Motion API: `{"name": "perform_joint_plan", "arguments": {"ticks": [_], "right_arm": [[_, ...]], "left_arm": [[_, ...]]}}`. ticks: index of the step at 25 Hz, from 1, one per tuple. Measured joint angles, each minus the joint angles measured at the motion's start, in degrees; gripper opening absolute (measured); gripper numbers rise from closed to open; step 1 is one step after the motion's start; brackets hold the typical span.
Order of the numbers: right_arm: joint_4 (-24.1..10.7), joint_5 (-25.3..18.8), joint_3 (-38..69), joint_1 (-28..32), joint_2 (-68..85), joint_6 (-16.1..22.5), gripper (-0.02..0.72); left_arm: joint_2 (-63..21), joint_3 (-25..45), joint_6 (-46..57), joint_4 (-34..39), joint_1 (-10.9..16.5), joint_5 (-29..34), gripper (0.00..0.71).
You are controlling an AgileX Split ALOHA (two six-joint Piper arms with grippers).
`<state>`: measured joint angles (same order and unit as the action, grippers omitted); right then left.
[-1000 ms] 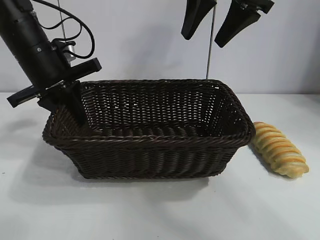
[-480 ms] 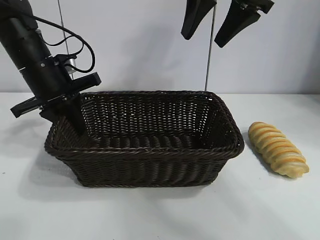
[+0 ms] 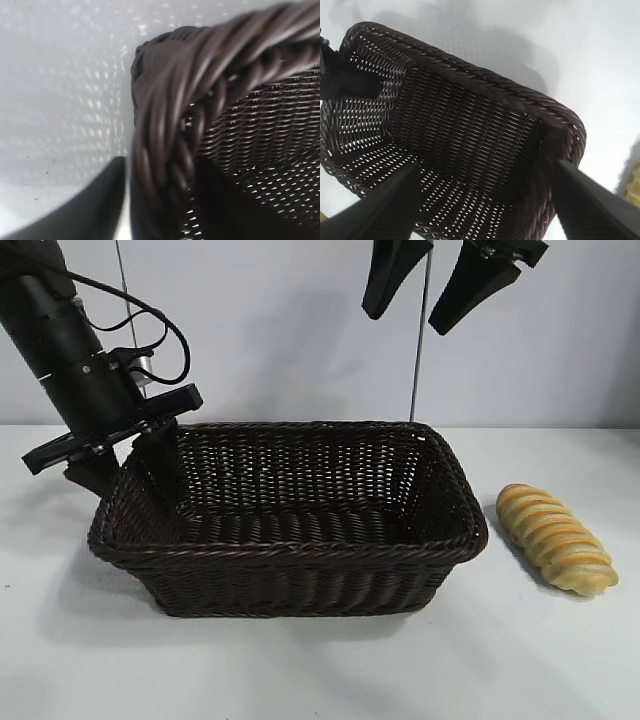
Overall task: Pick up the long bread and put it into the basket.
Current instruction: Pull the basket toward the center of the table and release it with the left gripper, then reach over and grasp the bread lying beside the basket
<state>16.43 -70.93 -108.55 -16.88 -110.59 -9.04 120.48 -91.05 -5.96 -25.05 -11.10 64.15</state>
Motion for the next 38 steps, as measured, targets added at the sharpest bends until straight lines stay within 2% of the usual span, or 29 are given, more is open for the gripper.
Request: {"name": "perform_joint_plan", "arguments": {"ticks": [6,10,14,21,38], "right_arm": [[0.08,0.00,0.00,0.00,0.00,0.00,0.529],[0.08,0.00,0.00,0.00,0.00,0.00,0.529],[0.08,0.00,0.00,0.00,0.00,0.00,0.529],[0.12,-0.05,0.00,0.00,0.00,0.00,0.529],[0.12,-0.05,0.00,0.00,0.00,0.18,0.529]], "left_arm": [[-6.83,0.00,0.00,0.26,2.59,1.32,0.538],[-11.38,0.00,0.00,-0.68,2.84,2.18,0.538],[-14.66,0.00,0.05,-5.11,2.84,2.34,0.539],[-15.18,0.00,2.25,-10.60,2.84,0.92,0.539],[-15.18,0.00,3.08,-10.83,2.84,0.38,0.539]]}}
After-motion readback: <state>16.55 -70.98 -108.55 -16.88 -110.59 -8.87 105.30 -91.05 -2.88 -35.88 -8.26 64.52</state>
